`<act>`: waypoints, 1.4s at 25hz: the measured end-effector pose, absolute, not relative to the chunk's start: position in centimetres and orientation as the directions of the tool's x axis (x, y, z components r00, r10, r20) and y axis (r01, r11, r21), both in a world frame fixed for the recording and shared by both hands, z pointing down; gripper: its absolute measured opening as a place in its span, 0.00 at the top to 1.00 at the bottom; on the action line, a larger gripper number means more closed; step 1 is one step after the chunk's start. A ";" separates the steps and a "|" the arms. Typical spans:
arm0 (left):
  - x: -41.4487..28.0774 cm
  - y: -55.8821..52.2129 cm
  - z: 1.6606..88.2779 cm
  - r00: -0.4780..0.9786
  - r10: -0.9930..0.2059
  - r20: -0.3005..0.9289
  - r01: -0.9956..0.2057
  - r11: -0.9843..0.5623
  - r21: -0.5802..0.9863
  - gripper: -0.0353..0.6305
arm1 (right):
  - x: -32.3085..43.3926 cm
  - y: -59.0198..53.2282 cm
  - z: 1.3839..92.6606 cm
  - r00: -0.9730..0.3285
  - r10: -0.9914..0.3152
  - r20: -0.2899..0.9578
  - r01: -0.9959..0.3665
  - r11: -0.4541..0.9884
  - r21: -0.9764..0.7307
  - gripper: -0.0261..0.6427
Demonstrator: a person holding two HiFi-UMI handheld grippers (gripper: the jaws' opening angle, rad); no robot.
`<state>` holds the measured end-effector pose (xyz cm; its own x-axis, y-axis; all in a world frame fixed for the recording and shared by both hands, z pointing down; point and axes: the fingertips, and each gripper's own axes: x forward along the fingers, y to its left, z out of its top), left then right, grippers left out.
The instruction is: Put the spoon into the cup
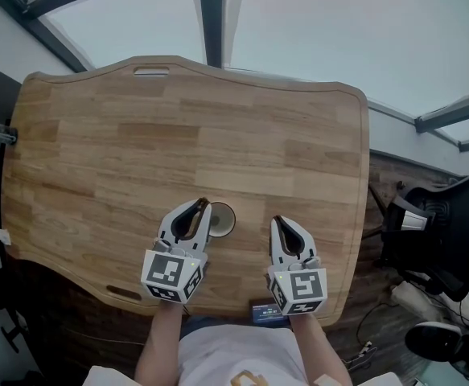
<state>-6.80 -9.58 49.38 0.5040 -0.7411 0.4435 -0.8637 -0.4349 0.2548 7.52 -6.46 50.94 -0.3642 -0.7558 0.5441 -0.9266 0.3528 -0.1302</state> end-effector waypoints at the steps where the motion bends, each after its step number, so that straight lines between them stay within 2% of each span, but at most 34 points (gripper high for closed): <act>1: -6.7 -9.6 49.4 0.507 -0.739 0.443 -0.862 -0.441 0.250 0.87 | 7.5 -6.5 51.0 -0.364 -0.755 0.545 -0.927 0.352 -0.130 0.91; 23: -6.5 -9.8 50.8 0.517 -0.729 0.448 -0.856 -0.441 0.270 0.87 | 7.1 -7.2 51.9 -0.371 -0.743 0.557 -0.924 0.353 -0.144 0.91; 35: -6.3 -9.9 51.3 0.508 -0.716 0.478 -0.858 -0.468 0.211 0.87 | 7.0 -7.8 51.4 -0.363 -0.754 0.547 -0.927 0.351 -0.131 0.91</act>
